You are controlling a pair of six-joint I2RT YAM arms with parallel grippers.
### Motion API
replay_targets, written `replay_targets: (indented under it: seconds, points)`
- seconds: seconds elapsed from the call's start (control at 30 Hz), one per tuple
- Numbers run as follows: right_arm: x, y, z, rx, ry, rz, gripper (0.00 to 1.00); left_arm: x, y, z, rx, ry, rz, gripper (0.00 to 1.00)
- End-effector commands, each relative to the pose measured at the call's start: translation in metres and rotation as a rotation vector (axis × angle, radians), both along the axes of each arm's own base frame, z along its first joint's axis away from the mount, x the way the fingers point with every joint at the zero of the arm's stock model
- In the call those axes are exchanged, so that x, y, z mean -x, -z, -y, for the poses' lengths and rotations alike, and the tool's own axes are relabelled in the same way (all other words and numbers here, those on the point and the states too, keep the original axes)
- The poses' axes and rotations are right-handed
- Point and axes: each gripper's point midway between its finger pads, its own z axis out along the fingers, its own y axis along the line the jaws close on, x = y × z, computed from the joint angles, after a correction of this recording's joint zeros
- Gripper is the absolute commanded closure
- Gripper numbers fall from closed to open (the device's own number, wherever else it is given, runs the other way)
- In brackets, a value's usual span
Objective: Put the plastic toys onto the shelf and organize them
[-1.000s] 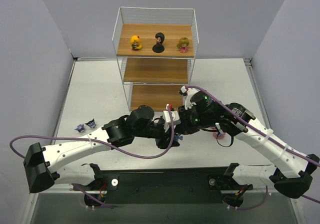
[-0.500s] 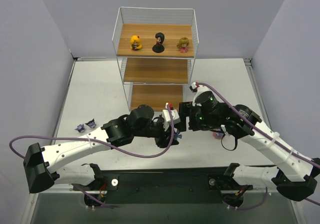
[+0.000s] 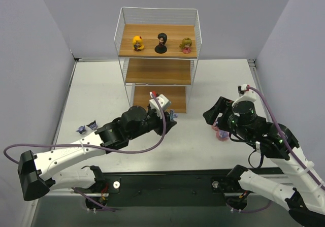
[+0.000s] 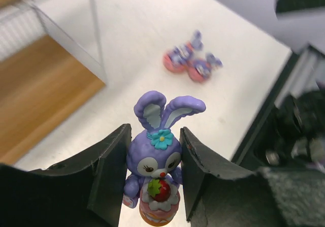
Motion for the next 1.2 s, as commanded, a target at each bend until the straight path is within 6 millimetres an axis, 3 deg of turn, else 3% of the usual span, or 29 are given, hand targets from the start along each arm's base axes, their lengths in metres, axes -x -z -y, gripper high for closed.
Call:
replay_targets:
  seconds: [0.0,0.2,0.57,0.77,1.17]
  points:
    - [0.001,0.023,0.013,0.047,0.058,-0.045,0.36,-0.054,-0.084,-0.013,0.282,-0.309,0.142,1.00]
    - [0.007,0.035,0.026,0.074,0.081,-0.053,0.36,-0.094,-0.111,-0.010,0.404,-0.482,0.234,1.00]
    - [0.022,0.042,0.049,0.103,0.106,-0.040,0.36,-0.143,-0.128,0.009,0.522,-0.594,0.316,1.00]
    - [0.029,0.044,0.052,0.098,0.096,-0.047,0.36,-0.165,-0.128,0.025,0.531,-0.620,0.345,1.00]
    - [0.038,0.053,0.059,0.121,0.088,-0.072,0.36,-0.188,-0.118,0.028,0.529,-0.707,0.385,1.00]
